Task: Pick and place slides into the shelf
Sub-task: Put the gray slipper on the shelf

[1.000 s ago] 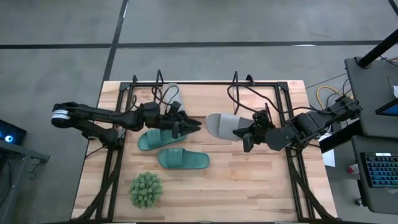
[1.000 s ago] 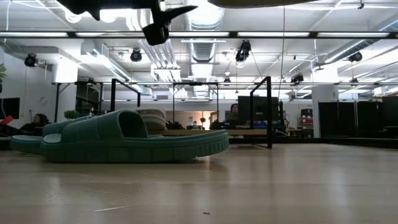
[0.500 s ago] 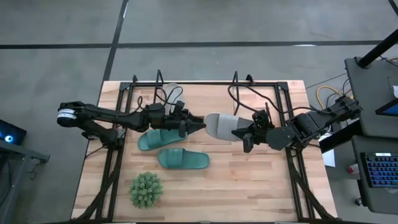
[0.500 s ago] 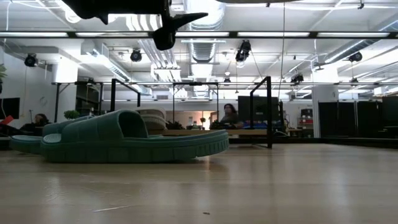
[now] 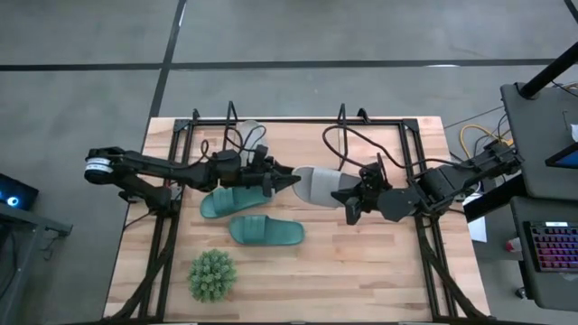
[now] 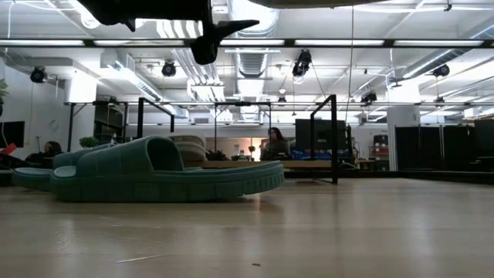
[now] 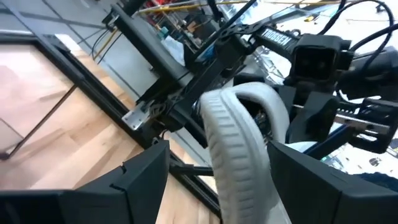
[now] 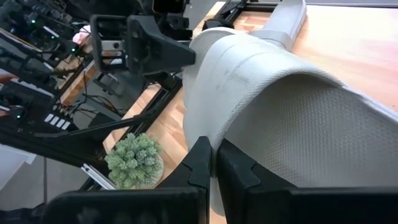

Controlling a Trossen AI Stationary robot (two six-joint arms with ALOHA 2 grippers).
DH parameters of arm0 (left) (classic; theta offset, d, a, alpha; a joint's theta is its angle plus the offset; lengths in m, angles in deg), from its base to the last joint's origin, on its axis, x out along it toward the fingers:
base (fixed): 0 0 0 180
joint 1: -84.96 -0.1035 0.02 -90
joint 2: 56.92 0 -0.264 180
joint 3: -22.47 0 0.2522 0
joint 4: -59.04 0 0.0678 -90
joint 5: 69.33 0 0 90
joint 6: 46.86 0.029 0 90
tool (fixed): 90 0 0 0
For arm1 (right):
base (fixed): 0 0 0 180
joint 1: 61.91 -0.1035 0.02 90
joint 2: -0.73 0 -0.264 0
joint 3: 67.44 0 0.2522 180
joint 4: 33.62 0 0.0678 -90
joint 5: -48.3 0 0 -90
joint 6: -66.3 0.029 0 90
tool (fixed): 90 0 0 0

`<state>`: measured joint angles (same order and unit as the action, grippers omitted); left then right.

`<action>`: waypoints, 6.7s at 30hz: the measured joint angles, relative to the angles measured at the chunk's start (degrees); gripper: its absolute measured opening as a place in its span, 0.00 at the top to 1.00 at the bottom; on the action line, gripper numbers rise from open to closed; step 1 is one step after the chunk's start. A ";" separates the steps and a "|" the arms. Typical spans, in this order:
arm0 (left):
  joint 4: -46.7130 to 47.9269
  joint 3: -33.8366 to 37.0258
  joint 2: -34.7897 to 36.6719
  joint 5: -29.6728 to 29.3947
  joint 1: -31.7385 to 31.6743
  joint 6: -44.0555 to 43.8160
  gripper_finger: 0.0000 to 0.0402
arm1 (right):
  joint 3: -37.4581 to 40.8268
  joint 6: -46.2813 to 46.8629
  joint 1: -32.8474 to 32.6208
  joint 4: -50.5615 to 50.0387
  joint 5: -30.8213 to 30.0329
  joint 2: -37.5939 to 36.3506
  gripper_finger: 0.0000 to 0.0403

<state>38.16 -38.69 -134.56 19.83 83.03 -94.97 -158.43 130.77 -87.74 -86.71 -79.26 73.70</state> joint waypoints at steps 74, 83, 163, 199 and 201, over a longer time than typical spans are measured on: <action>-11.33 1.92 10.48 -13.97 -4.32 11.87 0.95 | 0.06 -24.20 -2.28 8.38 -32.14 -12.73 0.64; -24.81 2.03 9.18 -19.27 -4.48 12.75 0.95 | 0.55 -17.99 -2.29 8.37 -40.91 -7.69 0.64; -37.35 2.05 0.13 -17.09 -4.44 13.55 0.96 | 26.77 -82.65 8.86 100.53 -10.74 -6.51 0.24; -36.76 2.12 -0.18 -15.83 -4.44 14.00 0.96 | 21.68 -69.28 21.34 93.38 5.69 -6.21 0.19; -36.64 2.12 -0.20 -15.78 -4.43 14.03 0.96 | 20.69 -68.35 22.07 91.01 6.54 -6.14 0.19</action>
<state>1.52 -36.57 -134.76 4.05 78.60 -80.95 -137.74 62.42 -65.67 4.30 -72.72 67.56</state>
